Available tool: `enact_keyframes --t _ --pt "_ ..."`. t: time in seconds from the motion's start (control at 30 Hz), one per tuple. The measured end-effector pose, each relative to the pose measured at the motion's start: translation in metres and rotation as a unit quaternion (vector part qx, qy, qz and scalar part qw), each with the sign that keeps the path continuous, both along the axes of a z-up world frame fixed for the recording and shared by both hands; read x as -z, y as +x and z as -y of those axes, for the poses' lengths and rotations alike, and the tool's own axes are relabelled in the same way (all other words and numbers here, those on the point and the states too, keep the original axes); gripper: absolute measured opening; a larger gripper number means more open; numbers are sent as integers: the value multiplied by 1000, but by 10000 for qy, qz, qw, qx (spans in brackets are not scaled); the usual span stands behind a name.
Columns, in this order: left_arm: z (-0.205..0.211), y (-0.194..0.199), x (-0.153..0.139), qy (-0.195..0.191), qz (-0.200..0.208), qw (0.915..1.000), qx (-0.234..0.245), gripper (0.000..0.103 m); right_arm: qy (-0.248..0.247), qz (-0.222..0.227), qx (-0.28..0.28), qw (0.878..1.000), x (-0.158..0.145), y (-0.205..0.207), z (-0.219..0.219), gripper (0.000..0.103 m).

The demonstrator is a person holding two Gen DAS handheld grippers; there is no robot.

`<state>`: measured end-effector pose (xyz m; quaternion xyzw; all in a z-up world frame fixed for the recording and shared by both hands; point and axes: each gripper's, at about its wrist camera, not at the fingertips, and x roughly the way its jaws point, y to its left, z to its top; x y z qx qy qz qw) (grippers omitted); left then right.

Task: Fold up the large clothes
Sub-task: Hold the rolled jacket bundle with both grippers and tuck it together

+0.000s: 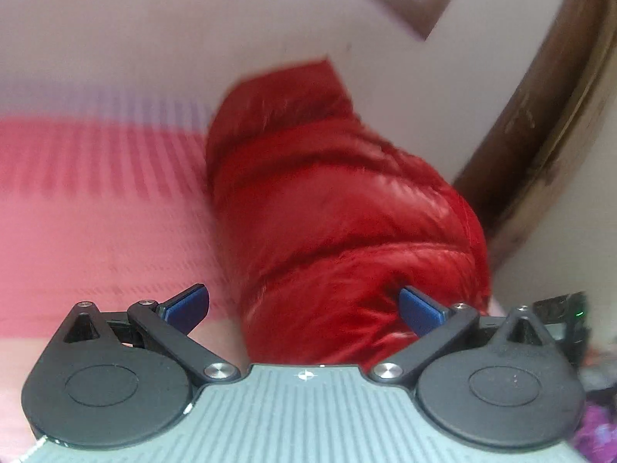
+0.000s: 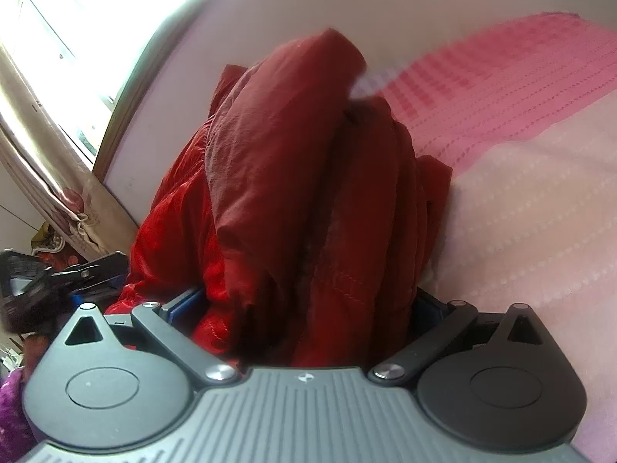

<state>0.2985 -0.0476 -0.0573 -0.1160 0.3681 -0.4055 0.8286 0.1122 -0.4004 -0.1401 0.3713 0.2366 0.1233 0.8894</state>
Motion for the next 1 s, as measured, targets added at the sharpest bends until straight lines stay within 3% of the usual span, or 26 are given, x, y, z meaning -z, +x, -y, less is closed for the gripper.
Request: enact_keyframes --t 0.17,0.33,0.43,0.57,0.67,0.8,1.0 --pt "12 33 32 -672 -985 9901 742 103 94 16 -66 9999 2 0 2 103" --pt "18 45 48 -976 -1262 9830 907 103 180 39 -173 9997 3 5 4 103" --pt "22 27 38 -685 -749 9922 718 102 93 76 -215 9997 1 7 -1 101" --pt "24 2 27 -390 -293 9983 328 91 -389 299 -104 9987 -14 4 -14 74" --pt "21 -14 18 -234 21 9996 126 87 -625 362 -63 9974 -26 5 -26 63" --pt "1 -33 3 -86 320 9993 -175 87 -949 527 -134 9940 -38 7 -51 57" --pt "-45 -44 -25 30 534 9967 -609 87 -955 784 -376 9916 -53 18 -93 55"
